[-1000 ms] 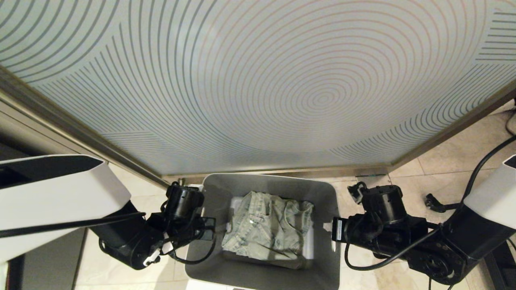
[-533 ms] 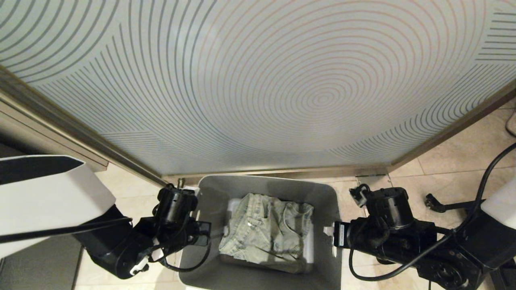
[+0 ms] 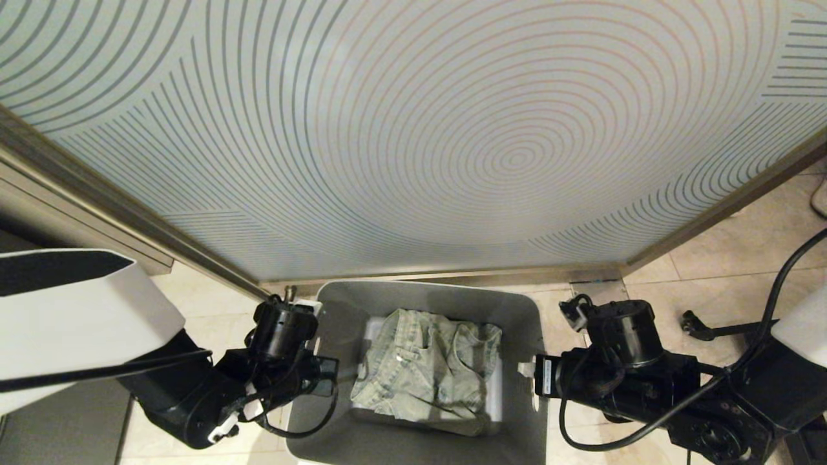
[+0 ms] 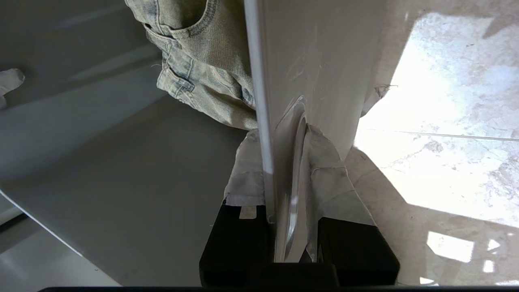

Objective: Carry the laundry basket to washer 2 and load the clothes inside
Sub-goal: Pick up the clothes basket and put it beside the washing machine

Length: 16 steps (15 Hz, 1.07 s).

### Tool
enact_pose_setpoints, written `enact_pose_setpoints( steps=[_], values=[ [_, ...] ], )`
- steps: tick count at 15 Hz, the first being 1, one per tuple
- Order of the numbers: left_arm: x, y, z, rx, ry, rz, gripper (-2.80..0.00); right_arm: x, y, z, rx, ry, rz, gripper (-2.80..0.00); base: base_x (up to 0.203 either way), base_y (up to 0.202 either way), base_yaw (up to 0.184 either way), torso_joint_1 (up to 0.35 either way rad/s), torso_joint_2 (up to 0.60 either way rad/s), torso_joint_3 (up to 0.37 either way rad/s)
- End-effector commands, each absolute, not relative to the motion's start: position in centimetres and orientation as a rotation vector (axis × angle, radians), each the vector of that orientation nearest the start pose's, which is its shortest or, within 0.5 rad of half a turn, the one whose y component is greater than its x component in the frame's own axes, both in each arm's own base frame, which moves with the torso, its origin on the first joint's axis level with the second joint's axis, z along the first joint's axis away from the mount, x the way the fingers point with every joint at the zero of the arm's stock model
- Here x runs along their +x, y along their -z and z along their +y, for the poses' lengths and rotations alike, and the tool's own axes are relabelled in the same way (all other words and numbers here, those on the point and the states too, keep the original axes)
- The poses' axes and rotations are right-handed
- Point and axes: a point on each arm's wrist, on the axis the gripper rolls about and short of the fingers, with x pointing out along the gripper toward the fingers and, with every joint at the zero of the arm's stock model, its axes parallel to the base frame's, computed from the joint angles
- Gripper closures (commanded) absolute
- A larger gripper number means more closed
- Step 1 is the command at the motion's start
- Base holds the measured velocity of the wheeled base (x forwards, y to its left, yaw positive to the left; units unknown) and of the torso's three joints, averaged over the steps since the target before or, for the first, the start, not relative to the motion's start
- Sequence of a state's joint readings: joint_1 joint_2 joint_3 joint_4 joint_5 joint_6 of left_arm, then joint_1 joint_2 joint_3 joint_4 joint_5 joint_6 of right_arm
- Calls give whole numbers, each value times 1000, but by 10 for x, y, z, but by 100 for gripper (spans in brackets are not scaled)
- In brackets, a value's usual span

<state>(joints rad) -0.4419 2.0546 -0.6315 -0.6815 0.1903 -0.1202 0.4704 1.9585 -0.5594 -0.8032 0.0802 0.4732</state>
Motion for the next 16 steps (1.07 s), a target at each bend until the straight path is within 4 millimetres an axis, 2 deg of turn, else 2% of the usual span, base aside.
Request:
enact_pose_setpoints(
  steps=[1, 16],
  values=[
    [287, -34, -132, 118, 192, 717, 0, 271, -58, 140, 333, -383, 708, 0, 0, 0, 0, 0, 0, 0],
    [282, -33, -130, 142, 166, 730, 0, 270, -57, 146, 329, -396, 710, 0, 0, 0, 0, 0, 0, 14]
  ],
)
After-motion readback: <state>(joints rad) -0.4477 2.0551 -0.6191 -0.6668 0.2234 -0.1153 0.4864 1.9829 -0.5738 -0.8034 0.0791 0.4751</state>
